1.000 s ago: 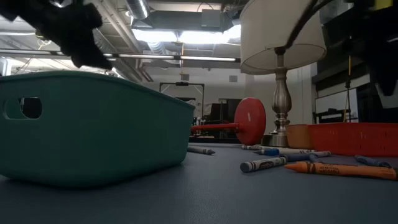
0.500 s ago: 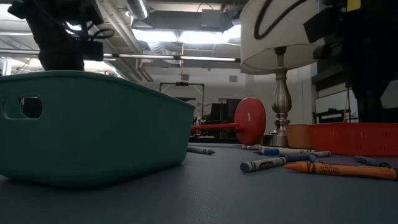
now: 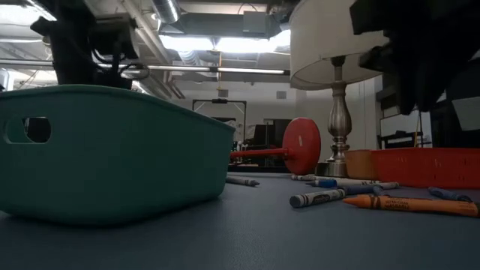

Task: Sort crayons
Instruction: Put the blue green crayon into the green bin

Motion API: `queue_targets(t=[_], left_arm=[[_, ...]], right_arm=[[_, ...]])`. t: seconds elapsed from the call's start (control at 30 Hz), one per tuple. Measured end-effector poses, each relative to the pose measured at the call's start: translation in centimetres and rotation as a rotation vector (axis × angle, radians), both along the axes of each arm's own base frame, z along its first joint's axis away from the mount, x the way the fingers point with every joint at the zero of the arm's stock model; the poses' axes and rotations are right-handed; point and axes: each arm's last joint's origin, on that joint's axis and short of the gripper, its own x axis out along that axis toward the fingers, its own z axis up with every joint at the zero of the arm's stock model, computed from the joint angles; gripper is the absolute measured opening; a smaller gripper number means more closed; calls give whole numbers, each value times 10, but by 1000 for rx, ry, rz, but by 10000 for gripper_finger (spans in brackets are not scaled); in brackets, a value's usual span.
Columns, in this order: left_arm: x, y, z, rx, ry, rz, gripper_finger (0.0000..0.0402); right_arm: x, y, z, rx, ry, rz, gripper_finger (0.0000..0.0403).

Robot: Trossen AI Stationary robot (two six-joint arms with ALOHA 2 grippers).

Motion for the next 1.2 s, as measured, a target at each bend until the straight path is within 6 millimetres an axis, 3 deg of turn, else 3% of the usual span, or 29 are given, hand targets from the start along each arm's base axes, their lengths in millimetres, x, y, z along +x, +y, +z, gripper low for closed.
queue_targets(t=[0.87, 1.2], left_arm=[[15, 14, -42, -111, 239, 19, 78], [15, 14, -43, -113, 242, 19, 14]], right_arm=[[1, 0, 0, 5, -12, 1, 117], [1, 0, 0, 5, -12, 1, 117]])
